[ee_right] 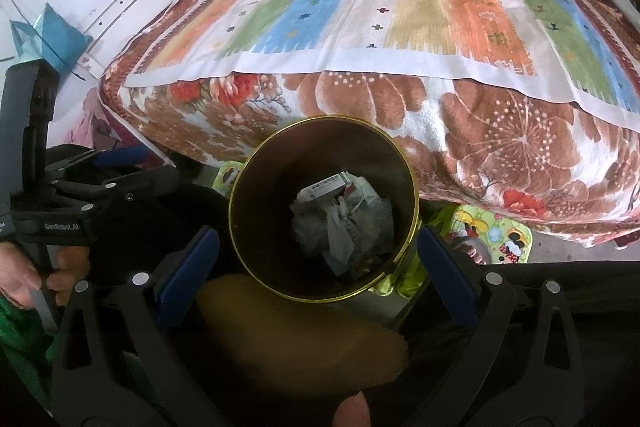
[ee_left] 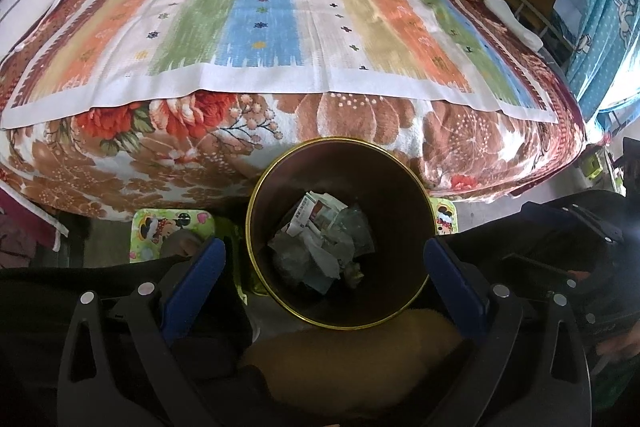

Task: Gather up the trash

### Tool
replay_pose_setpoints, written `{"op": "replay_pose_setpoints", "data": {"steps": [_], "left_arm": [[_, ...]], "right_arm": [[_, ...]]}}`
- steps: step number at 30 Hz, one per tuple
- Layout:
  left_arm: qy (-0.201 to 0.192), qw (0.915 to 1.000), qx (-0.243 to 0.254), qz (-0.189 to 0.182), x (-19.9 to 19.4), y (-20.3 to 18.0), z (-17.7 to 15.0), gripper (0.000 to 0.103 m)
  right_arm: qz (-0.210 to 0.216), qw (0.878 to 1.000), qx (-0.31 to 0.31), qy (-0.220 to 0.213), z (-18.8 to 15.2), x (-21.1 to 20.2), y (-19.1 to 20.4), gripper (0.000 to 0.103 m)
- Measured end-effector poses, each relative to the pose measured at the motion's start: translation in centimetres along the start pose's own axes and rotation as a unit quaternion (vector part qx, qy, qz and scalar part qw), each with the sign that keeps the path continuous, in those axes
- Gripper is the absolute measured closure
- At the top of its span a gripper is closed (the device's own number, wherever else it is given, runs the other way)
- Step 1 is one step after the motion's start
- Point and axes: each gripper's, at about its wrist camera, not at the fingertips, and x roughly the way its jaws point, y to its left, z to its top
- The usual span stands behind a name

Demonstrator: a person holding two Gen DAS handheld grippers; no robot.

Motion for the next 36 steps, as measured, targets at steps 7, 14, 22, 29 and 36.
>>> {"op": "replay_pose_setpoints", "data": {"steps": [7,14,22,29,36], "left_arm": [[0.003,1.0000,-0.002,-0.002,0.10,-0.18,-0.13,0.006],[0.005,1.0000,0.002,0.001,0.22,-0.05,-0.08,0.006],[0.006,1.0000,0.002,0.004,0.30,0.12,-0.12,0.006],[0.006,1.0000,0.002,0.004,0.28,0.05,-0.14,0.006],[0.006,1.0000,0.001,0.004,0.28,0.05,-0.15,0.006]], "right_arm": [[0.003,1.000,0.003,0.001,0.02,0.05,-0.10,0.009],[0.015,1.000,0.012,0.000,-0.01,0.02,-0.44,0.009],[0.016,1.000,0.013,0.000,0.05,-0.04,-0.49,0.009],[0.016,1.000,0.012,0.000,0.04,-0.02,-0.39,0.009],[0.017,1.000,0.013,0.000,0.03,-0.02,-0.36,0.009]]}}
